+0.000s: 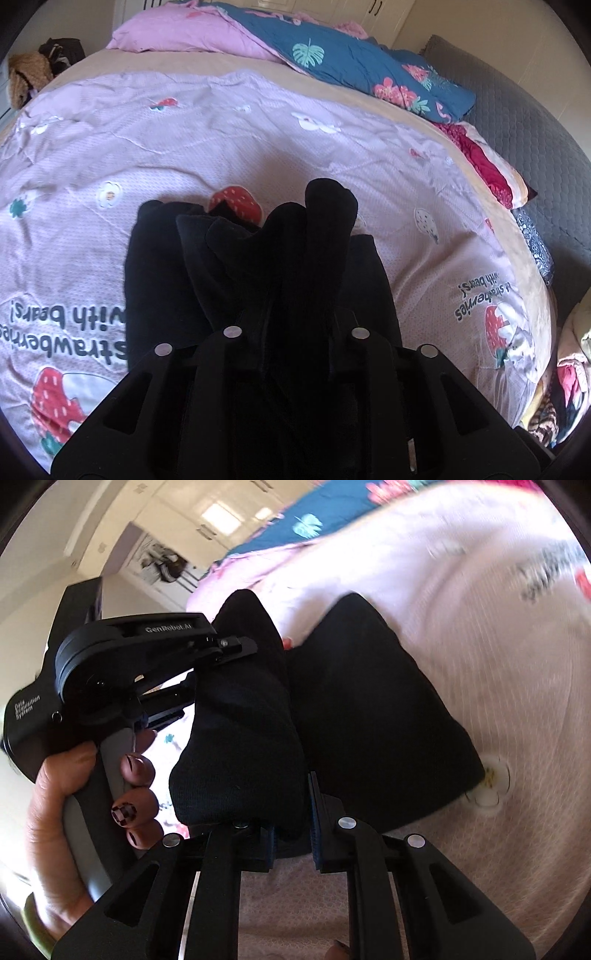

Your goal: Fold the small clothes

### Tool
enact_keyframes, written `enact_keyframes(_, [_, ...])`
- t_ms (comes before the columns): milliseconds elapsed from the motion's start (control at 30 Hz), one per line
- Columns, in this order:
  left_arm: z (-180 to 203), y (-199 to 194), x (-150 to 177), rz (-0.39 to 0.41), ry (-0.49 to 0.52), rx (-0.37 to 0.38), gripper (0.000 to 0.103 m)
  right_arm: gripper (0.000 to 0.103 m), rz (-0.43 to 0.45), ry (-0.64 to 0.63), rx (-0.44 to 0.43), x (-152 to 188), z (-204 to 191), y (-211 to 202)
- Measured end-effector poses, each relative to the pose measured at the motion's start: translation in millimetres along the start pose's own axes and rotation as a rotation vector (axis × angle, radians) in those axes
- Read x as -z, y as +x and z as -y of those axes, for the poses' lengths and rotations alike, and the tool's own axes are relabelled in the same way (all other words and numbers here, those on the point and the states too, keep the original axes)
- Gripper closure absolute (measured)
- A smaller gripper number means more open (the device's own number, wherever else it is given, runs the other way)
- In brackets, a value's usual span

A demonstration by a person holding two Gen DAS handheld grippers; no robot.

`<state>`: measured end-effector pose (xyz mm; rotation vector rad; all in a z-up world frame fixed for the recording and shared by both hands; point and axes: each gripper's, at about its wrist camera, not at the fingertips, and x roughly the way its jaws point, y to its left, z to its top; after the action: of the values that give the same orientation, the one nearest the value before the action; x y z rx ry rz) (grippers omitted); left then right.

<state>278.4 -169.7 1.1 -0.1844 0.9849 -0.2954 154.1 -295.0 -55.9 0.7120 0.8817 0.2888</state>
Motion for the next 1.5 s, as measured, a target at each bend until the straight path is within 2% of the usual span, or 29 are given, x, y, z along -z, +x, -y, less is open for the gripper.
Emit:
enact_keyframes(167, [11,13,-1,-0.031,0.030,0.024,0.074,0.081,-0.040,0.121,-0.050,-2,22,4])
enact_keyframes(200, [10,14,-2,-0.034,0.018,0.046,0.071,0.079,-0.043,0.139,-0.057,-1,25,5])
enact_keyframes(267, [8,17,-3,-0.049,-0.013,0.093,0.051,0.078,-0.048,0.180,-0.063,-2,34,6])
enact_keyframes(367, [10,19,-3,-0.068,-0.017,0.170,0.047,0.076,-0.044,0.187,-0.053,-3,35,2])
enact_keyframes(467, [6,8,-2,-0.060,-0.028,0.240,0.043,0.062,-0.025,0.154,-0.043,-6,29,-2])
enact_keyframes(500, [2,-1,-2,-0.046,-0.026,0.252,0.043,0.054,-0.017,0.138,-0.040,-7,27,-4])
enact_keyframes(567, [-8,-18,1,-0.012,-0.017,0.236,0.039,0.046,-0.005,0.112,-0.043,-14,25,-8])
enact_keyframes(633, [-22,-36,11,0.028,0.020,0.169,0.038,0.025,0.006,0.101,-0.075,-23,26,-12])
enact_keyframes(733, [-48,-52,36,0.061,0.053,0.068,0.038,0.023,0.009,0.102,-0.116,-34,31,-16])
enact_keyframes(800, [-63,-51,48,0.057,0.032,0.056,0.038,0.019,-0.024,0.080,-0.126,-49,34,-12])
enact_keyframes(867, [-76,-44,57,0.054,-0.001,0.046,0.038,0.019,-0.078,0.060,-0.142,-56,29,1])
enact_keyframes(933, [-82,-34,59,0.021,-0.011,0.059,0.038,0.019,-0.090,0.042,-0.116,-67,24,10])
enact_keyframes(1167, [-72,-32,59,0.030,0.071,0.043,0.038,0.019,-0.101,-0.044,-0.003,-91,6,32])
enact_keyframes(1300, [-70,-31,58,0.033,0.087,0.039,0.038,0.022,-0.144,-0.190,0.149,-103,-8,54])
enact_keyframes(1367, [-69,-30,58,0.031,0.094,0.036,0.038,0.045,-0.149,-0.258,0.200,-105,-15,62])
enact_keyframes(1400, [-70,-29,57,0.030,0.096,0.034,0.037,0.074,-0.137,-0.292,0.220,-102,-18,65])
enact_keyframes(1433, [-69,-28,56,0.030,0.097,0.033,0.036,0.080,-0.122,-0.336,0.237,-98,-20,65])
enact_keyframes(1500, [-71,-28,54,0.028,0.090,0.043,0.035,0.086,-0.092,-0.388,0.218,-94,-25,57])
